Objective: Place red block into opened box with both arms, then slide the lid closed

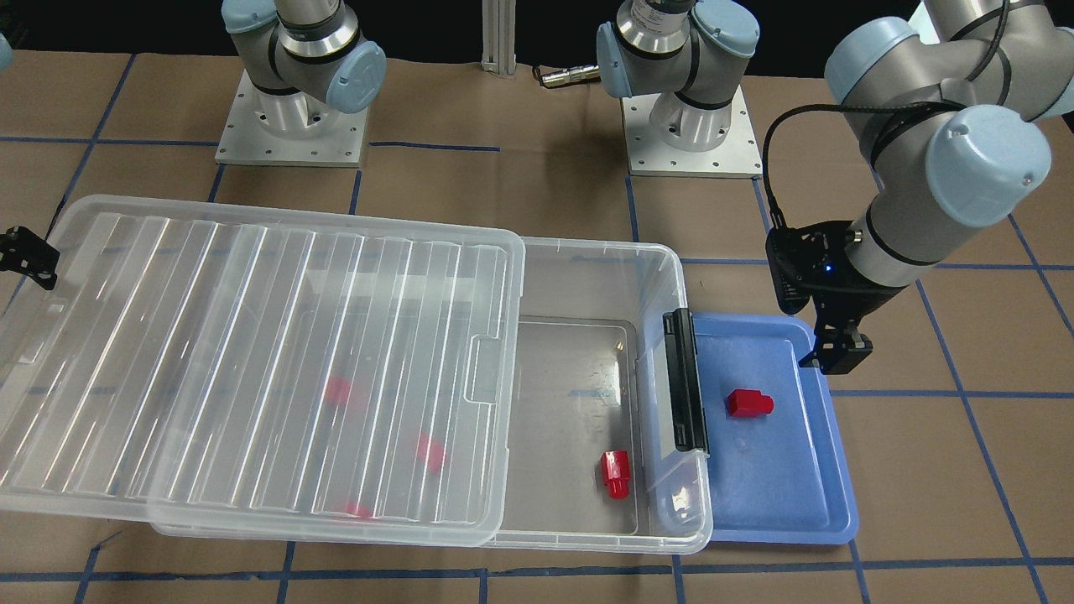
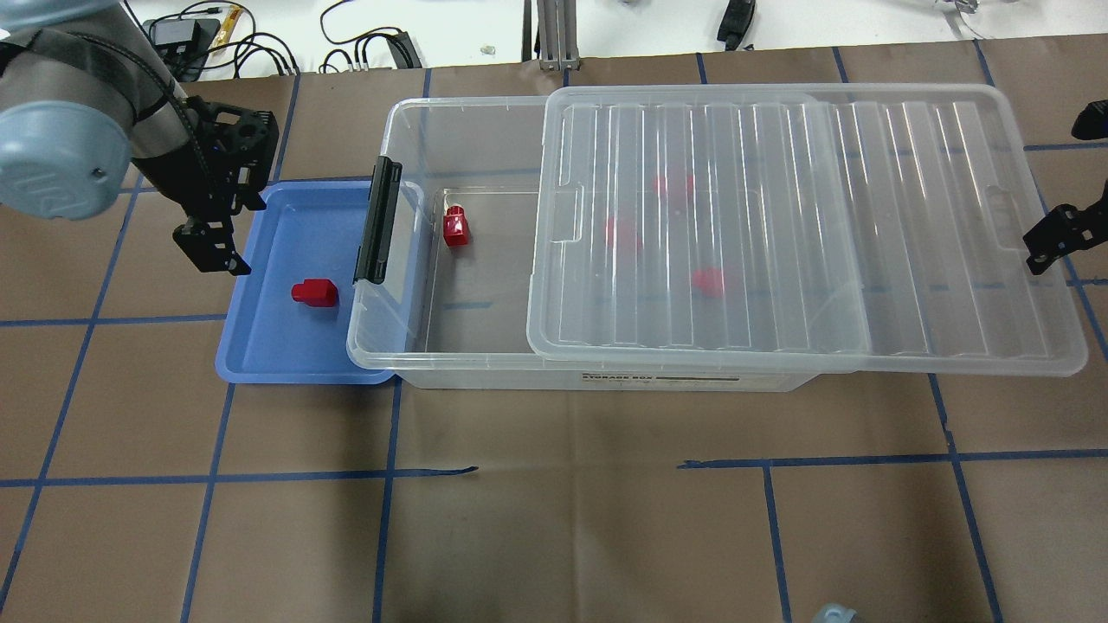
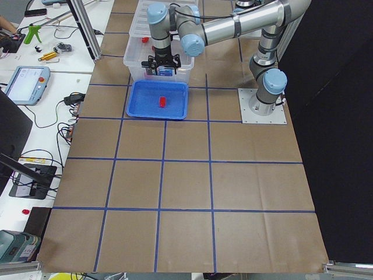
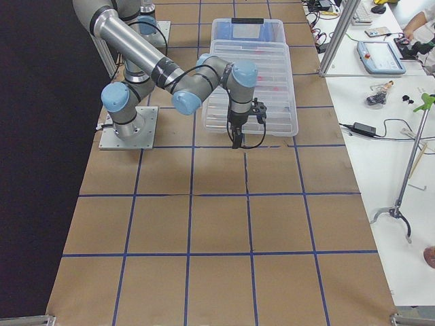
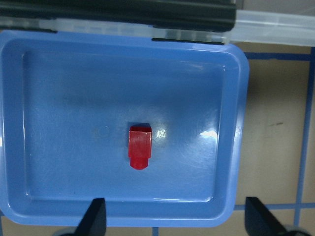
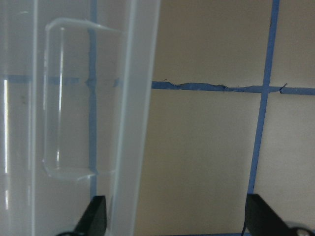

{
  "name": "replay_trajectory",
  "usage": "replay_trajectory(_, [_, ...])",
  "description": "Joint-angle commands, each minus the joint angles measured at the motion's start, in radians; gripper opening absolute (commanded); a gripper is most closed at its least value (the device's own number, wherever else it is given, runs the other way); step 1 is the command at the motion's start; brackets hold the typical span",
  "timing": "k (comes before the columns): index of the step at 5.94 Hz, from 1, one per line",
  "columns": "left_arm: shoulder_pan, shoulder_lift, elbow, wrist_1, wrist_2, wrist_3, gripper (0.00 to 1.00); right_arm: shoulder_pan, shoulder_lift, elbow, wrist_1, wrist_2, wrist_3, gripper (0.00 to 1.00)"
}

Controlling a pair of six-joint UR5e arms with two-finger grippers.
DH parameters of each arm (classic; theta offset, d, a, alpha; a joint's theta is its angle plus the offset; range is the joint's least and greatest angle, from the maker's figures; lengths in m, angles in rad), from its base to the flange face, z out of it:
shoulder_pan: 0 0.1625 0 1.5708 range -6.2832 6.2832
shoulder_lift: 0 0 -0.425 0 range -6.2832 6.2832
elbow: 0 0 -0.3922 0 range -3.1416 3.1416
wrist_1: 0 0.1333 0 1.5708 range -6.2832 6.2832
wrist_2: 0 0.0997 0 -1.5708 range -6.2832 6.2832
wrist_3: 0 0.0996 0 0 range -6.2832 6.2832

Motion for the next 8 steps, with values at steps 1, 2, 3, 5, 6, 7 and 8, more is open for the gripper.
replay_trajectory(1, [-0.001,-0.082,-0.059,0.130,0.005,0.016,0.97,-0.026,-0.017,-0.001,0.002,-0.002,0.000,1.00])
replay_trajectory(2, [0.000,-0.122,-0.095,0.229,0.009,0.024,0.97,-0.025,-0.023,-0.028,0.017,-0.001,0.011,1.00])
replay_trajectory(3, [0.002,-0.178,-0.104,0.281,0.007,0.039,0.94,-0.017,-0.031,-0.109,0.099,0.010,0.031,1.00])
replay_trajectory(5, [-0.001,-0.214,-0.107,0.282,0.013,0.059,0.94,0.084,-0.042,-0.284,0.371,0.013,0.224,1.00])
replay_trajectory(6, [-0.003,-0.234,-0.110,0.283,0.012,0.056,0.95,0.185,-0.042,-0.358,0.478,0.016,0.371,1.00])
replay_trajectory(7, [-0.004,-0.236,-0.112,0.285,0.004,0.064,0.86,0.290,-0.042,-0.402,0.531,0.091,0.502,1.00])
replay_trajectory(8, [-0.004,-0.239,-0.113,0.338,0.007,0.119,0.41,0.367,-0.057,-0.410,0.542,0.131,0.625,1.00])
